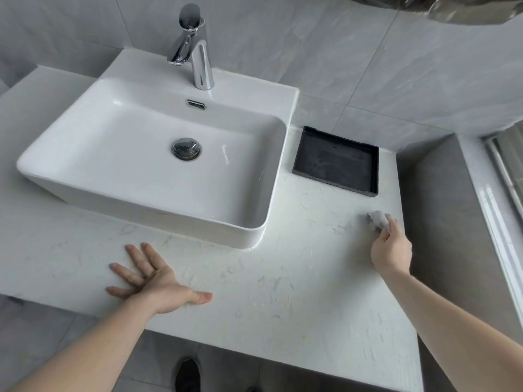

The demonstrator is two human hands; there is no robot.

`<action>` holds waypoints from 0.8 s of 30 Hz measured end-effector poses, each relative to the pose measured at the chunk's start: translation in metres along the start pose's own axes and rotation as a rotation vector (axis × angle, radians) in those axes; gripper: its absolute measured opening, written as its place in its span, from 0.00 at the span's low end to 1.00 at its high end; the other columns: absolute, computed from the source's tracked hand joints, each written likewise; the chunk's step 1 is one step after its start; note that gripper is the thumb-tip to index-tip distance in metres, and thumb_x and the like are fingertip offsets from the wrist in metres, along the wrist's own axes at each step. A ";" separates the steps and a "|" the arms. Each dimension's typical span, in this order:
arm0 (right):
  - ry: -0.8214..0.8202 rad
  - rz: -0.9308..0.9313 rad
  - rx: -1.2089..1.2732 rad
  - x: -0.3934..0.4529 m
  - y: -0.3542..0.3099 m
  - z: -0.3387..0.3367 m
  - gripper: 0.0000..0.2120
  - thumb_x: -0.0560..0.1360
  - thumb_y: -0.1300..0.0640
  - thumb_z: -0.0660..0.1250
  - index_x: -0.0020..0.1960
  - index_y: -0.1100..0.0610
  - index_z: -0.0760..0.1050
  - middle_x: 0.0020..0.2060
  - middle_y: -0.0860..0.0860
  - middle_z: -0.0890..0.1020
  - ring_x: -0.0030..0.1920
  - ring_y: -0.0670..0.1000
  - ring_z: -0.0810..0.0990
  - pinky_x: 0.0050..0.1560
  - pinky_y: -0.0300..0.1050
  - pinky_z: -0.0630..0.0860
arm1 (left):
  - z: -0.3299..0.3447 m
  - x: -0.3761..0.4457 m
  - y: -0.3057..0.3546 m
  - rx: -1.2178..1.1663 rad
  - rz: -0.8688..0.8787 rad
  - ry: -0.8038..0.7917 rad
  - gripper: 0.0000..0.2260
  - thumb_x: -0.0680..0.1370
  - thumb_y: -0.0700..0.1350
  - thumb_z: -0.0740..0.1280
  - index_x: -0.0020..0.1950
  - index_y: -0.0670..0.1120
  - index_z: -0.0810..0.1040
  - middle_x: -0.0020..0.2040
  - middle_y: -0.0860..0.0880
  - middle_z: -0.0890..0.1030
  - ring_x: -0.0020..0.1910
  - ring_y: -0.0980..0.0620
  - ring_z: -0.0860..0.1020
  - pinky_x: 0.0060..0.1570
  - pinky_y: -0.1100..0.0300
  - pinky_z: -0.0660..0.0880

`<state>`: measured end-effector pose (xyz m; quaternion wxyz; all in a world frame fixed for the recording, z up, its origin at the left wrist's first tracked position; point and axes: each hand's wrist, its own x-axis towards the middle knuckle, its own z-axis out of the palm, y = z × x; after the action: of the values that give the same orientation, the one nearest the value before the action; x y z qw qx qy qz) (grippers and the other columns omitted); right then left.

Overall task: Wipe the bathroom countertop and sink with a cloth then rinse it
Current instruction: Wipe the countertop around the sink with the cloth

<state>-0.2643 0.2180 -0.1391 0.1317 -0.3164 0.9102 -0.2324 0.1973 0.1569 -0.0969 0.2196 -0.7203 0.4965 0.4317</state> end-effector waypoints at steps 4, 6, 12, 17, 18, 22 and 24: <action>-0.037 -0.209 0.194 -0.021 -0.062 0.032 0.23 0.83 0.64 0.55 0.77 0.53 0.69 0.74 0.54 0.74 0.73 0.59 0.73 0.72 0.49 0.69 | 0.001 0.000 0.001 0.002 -0.003 0.001 0.83 0.46 0.78 0.75 0.73 0.46 0.16 0.70 0.43 0.13 0.70 0.29 0.19 0.70 0.25 0.34; -0.128 -0.360 0.186 -0.042 -0.094 0.058 0.24 0.83 0.64 0.55 0.77 0.54 0.69 0.76 0.53 0.72 0.77 0.56 0.69 0.76 0.51 0.66 | 0.001 0.000 0.001 0.010 -0.006 0.001 0.83 0.46 0.78 0.75 0.73 0.46 0.17 0.70 0.43 0.14 0.71 0.29 0.19 0.70 0.25 0.35; -0.375 -0.606 -0.123 -0.107 -0.112 0.109 0.26 0.86 0.52 0.51 0.83 0.48 0.53 0.84 0.45 0.51 0.84 0.54 0.43 0.81 0.54 0.39 | 0.002 0.000 0.002 0.016 -0.015 0.008 0.85 0.44 0.78 0.76 0.74 0.46 0.18 0.71 0.43 0.15 0.72 0.30 0.20 0.71 0.25 0.36; -0.232 -0.464 -0.163 -0.085 -0.041 0.074 0.29 0.84 0.51 0.56 0.83 0.45 0.55 0.83 0.45 0.50 0.84 0.54 0.45 0.81 0.55 0.39 | 0.003 0.001 0.002 0.014 -0.009 0.009 0.85 0.44 0.78 0.76 0.74 0.46 0.18 0.71 0.44 0.14 0.72 0.30 0.20 0.71 0.25 0.36; -0.193 -0.392 -0.164 -0.074 -0.023 0.062 0.28 0.84 0.52 0.56 0.83 0.46 0.56 0.83 0.46 0.51 0.84 0.54 0.46 0.82 0.56 0.41 | 0.003 0.001 0.002 0.012 -0.009 0.009 0.84 0.44 0.78 0.76 0.74 0.46 0.18 0.71 0.43 0.15 0.72 0.30 0.20 0.71 0.25 0.36; -0.054 -0.091 -0.105 -0.033 0.042 0.008 0.26 0.83 0.52 0.51 0.82 0.52 0.60 0.82 0.54 0.60 0.81 0.59 0.57 0.79 0.63 0.57 | 0.001 0.000 0.001 0.006 -0.002 0.000 0.84 0.45 0.77 0.76 0.74 0.46 0.17 0.71 0.43 0.14 0.71 0.29 0.20 0.70 0.25 0.35; -0.017 0.063 -0.025 -0.021 0.054 -0.013 0.25 0.85 0.53 0.51 0.82 0.50 0.60 0.80 0.53 0.65 0.77 0.63 0.66 0.74 0.61 0.65 | 0.001 0.000 0.000 -0.001 0.000 0.000 0.84 0.45 0.77 0.76 0.73 0.47 0.17 0.70 0.43 0.14 0.71 0.29 0.19 0.70 0.25 0.34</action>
<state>-0.2803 0.2731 -0.1532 0.1429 -0.2913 0.9213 -0.2142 0.1965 0.1576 -0.0977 0.2195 -0.7204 0.4963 0.4319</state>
